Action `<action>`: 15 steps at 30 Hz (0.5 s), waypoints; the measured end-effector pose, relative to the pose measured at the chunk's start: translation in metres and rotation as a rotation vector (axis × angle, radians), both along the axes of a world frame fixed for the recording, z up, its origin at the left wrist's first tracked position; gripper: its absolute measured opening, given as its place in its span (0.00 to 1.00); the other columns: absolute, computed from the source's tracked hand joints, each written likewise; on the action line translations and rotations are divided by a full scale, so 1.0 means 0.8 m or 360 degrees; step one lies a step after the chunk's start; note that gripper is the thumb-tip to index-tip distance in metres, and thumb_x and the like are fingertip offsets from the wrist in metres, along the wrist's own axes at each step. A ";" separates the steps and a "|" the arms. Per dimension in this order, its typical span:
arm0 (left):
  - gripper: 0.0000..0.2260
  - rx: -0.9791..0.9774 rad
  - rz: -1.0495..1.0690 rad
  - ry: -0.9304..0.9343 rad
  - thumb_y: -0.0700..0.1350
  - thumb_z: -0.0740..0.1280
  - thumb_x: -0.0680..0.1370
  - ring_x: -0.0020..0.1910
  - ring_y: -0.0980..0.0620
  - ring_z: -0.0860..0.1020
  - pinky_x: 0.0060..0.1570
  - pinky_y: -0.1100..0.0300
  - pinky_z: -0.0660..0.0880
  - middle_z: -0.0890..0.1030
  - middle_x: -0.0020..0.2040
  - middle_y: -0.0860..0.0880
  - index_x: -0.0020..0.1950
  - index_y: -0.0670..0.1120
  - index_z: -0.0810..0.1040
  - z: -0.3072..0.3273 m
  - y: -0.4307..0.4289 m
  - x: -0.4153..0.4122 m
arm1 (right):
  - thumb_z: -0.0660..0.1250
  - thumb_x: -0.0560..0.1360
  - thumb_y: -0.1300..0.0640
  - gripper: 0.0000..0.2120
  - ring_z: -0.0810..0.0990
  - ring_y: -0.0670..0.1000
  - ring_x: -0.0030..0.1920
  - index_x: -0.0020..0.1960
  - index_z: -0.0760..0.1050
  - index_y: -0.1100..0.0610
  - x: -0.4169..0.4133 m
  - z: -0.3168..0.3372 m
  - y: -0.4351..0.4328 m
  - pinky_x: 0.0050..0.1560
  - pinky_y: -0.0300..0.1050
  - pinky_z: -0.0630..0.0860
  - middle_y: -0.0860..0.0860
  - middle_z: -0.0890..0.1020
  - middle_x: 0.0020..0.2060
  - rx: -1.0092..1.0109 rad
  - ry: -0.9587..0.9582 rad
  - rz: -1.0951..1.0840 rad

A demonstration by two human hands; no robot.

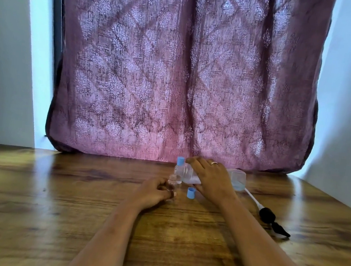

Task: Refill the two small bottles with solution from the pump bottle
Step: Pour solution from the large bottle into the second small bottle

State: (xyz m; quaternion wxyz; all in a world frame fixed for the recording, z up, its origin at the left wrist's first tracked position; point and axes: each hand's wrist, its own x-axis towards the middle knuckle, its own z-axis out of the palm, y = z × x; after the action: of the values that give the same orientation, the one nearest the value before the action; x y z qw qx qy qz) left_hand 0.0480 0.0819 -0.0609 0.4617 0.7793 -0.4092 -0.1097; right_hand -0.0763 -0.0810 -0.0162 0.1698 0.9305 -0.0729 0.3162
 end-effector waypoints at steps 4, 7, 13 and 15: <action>0.08 0.0032 0.0004 0.0007 0.52 0.72 0.72 0.47 0.58 0.80 0.52 0.59 0.75 0.84 0.46 0.56 0.51 0.55 0.79 0.001 0.000 0.000 | 0.74 0.67 0.54 0.32 0.78 0.52 0.51 0.67 0.65 0.47 0.001 0.001 0.001 0.46 0.45 0.73 0.45 0.76 0.59 0.0030 -0.0020 0.0012; 0.08 0.0030 -0.0004 0.0013 0.51 0.71 0.73 0.48 0.58 0.80 0.54 0.58 0.75 0.84 0.47 0.55 0.52 0.55 0.79 0.001 0.001 -0.002 | 0.75 0.65 0.53 0.31 0.78 0.53 0.49 0.65 0.67 0.49 0.001 0.000 0.001 0.44 0.47 0.73 0.47 0.77 0.57 0.0026 -0.0036 0.0041; 0.07 0.0029 -0.0012 0.0018 0.50 0.71 0.74 0.47 0.60 0.79 0.47 0.63 0.73 0.83 0.47 0.56 0.51 0.56 0.78 0.005 0.003 -0.005 | 0.76 0.64 0.53 0.31 0.79 0.53 0.49 0.64 0.69 0.49 0.001 0.001 -0.001 0.45 0.47 0.73 0.47 0.78 0.57 0.0002 -0.0072 0.0055; 0.08 0.0028 -0.0005 0.0021 0.50 0.71 0.74 0.49 0.57 0.79 0.49 0.61 0.73 0.83 0.48 0.56 0.52 0.56 0.79 0.005 0.003 -0.006 | 0.76 0.64 0.52 0.31 0.78 0.53 0.50 0.64 0.69 0.49 0.002 0.002 0.000 0.46 0.47 0.73 0.46 0.78 0.57 -0.0001 -0.0082 0.0057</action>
State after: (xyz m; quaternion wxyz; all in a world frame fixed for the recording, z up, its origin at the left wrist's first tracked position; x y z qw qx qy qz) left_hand 0.0434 0.0845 -0.0566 0.4575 0.7820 -0.4063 -0.1190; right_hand -0.0746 -0.0807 -0.0147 0.1626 0.9232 -0.0606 0.3429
